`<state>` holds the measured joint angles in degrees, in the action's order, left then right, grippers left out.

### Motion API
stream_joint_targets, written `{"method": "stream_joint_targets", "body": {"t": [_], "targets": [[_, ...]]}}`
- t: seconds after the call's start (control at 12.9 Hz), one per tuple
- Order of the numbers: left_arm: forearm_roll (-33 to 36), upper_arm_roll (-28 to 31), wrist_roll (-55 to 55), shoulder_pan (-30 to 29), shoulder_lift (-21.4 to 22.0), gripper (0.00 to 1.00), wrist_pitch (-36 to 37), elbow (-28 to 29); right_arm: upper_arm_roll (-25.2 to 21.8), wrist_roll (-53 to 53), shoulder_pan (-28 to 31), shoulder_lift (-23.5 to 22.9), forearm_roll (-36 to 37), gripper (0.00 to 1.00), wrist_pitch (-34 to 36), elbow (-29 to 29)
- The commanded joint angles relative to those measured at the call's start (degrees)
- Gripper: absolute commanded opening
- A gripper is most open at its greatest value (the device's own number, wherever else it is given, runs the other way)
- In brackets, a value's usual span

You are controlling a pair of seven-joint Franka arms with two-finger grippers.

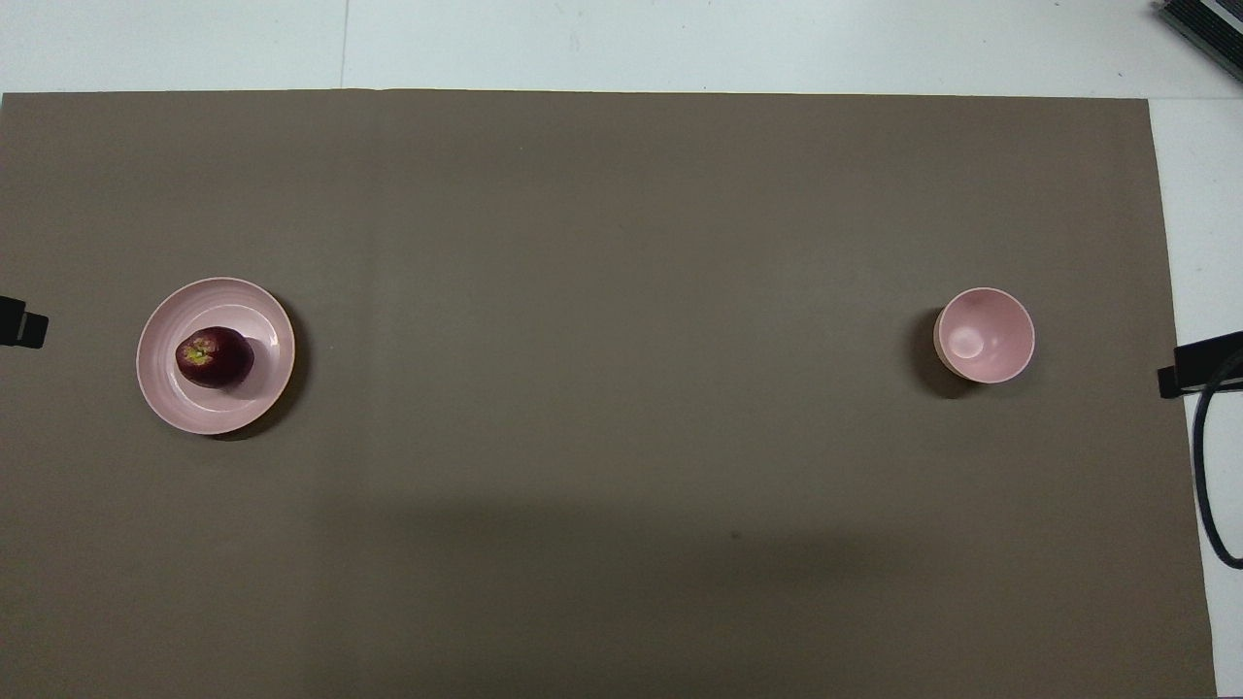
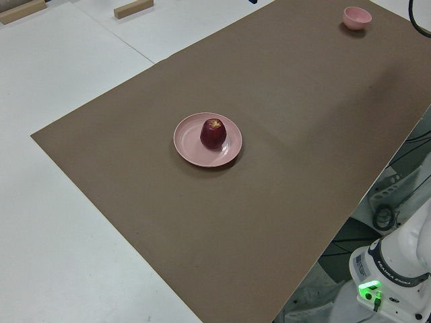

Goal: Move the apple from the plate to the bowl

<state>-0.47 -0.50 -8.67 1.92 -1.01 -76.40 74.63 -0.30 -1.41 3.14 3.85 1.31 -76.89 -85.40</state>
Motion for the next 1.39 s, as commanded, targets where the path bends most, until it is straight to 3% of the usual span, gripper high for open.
{"method": "stream_joint_targets", "body": {"t": [0.0, 1.31], "targets": [[-0.1, 0.3, 0.2, 0.1, 0.7, 1.00, 0.1, 0.6, 0.2, 1.1, 0.4, 1.1, 0.0, 1.00, 0.2, -1.1], [-0.1, 0.3, -0.2, 0.0, 2.3, 1.00, -0.4, 3.4, 0.2, 1.2, 0.5, 0.9, -0.6, 1.00, -0.3, -0.8]]}}
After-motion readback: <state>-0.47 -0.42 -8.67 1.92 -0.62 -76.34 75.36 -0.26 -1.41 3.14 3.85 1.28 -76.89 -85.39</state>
